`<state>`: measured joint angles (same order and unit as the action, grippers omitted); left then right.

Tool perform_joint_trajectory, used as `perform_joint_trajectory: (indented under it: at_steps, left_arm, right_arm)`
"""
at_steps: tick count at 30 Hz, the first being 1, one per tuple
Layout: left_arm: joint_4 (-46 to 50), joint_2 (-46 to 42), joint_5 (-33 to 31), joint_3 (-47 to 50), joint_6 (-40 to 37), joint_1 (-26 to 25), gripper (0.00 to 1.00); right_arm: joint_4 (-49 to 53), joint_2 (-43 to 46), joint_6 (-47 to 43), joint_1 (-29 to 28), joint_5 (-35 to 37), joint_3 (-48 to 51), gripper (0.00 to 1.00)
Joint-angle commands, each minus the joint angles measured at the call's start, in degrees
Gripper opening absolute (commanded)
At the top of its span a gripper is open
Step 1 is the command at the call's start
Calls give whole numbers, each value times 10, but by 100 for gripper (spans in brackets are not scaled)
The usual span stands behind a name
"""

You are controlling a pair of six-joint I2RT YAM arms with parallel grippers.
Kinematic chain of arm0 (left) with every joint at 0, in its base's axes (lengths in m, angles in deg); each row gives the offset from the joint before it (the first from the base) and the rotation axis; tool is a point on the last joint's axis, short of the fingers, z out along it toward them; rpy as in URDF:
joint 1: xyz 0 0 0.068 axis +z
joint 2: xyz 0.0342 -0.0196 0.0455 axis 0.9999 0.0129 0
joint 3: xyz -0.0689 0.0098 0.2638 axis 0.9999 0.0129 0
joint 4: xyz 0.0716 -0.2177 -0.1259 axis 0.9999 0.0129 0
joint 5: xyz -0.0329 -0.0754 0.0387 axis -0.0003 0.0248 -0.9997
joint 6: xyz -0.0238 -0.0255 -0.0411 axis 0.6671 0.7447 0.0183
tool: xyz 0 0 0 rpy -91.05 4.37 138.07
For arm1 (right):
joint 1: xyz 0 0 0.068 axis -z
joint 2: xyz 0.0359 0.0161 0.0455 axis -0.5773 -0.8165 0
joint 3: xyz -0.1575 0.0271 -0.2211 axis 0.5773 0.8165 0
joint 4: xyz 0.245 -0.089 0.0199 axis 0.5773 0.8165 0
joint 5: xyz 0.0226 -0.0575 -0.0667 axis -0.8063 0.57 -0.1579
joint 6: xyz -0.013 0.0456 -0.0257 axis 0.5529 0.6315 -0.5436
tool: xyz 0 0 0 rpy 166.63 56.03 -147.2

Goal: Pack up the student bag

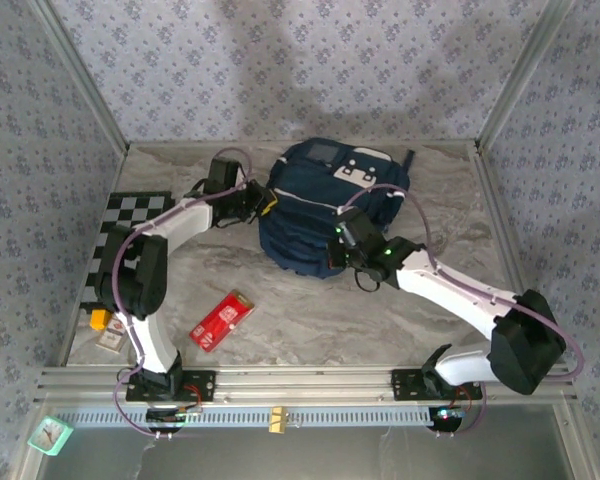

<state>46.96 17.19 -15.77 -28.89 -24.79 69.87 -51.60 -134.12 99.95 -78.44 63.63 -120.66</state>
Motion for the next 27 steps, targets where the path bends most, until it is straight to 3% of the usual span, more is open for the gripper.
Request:
perform_joint_trajectory:
  at_steps: [1, 6, 9, 16, 27]
  left_arm:
    - [-2, 3, -9, -46, -56, 20, 22]
    - [-5, -74, -5, 35, -47, 19, 49]
    - [-13, -142, -29, 100, -13, -1, 55]
    - [-62, -207, -99, 189, 104, -86, 58]
    - [-118, -154, -177, 200, 230, -183, 56]
  right_arm:
    - [-1, -24, 20, -21, -36, -22, 0]
    - [3, -46, 22, -23, -8, -21, 0]
    - [-1, -50, 22, -22, -3, -12, 0]
    - [-13, -48, 33, -22, -2, -2, 0]
    - [-33, -33, 44, -25, 3, 20, 0]
